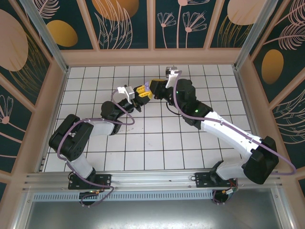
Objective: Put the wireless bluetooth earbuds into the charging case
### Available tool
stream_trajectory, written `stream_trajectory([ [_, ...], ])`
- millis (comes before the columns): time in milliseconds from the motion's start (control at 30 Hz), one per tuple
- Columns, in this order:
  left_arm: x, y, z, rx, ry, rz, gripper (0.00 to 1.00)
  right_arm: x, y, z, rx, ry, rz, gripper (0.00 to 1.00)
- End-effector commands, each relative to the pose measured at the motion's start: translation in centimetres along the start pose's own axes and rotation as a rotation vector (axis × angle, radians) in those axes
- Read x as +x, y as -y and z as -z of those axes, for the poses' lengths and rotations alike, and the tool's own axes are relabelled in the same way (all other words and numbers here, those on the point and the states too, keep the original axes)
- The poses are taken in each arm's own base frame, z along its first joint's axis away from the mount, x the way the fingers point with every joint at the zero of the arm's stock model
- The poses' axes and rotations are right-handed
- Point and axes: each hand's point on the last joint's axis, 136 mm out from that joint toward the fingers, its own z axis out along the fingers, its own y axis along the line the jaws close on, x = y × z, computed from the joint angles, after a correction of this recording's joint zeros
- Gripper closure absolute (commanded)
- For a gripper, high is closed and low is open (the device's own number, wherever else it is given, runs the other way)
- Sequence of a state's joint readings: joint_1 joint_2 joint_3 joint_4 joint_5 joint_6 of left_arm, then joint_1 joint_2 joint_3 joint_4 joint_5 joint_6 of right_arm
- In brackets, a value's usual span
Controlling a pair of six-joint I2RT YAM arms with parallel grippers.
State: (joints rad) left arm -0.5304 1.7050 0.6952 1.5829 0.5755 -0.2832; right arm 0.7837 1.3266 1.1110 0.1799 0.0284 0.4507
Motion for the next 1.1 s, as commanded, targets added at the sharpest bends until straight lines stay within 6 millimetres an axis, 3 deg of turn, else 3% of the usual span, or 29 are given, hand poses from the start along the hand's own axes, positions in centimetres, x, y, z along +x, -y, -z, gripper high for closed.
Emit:
stream_trajectory([
  [0,-5.0,1.5,-0.3,0.052,0.19,-0.104,1.0,3.3,-1.9,0.3,-0.08,-0.113,0.02,0.82],
  [233,-5.1,1.5,-0.2,0.051,0.191,-0.106,1.0,3.8,-1.7,0.1,-0.064,-0.128,0.028,0.81],
  [367,-5.1,1.5,-0.2,0.051,0.189,-0.106,1.0,3.1,-1.5,0.2,-0.041,-0.109,0.027,0.76],
  [733,-4.8,1.5,-0.2,0.052,0.183,-0.098,1.0,-2.1,-2.2,1.1,-0.008,0.001,0.037,0.41],
  [900,-4.9,1.5,-0.1,0.053,0.185,-0.097,1.0,-4.3,-2.7,2.0,-0.01,0.029,0.044,0.38],
  [1067,-4.5,1.5,-0.1,0.05,0.175,-0.095,1.0,-4.7,-0.5,2.3,0.033,0.02,0.009,0.37],
])
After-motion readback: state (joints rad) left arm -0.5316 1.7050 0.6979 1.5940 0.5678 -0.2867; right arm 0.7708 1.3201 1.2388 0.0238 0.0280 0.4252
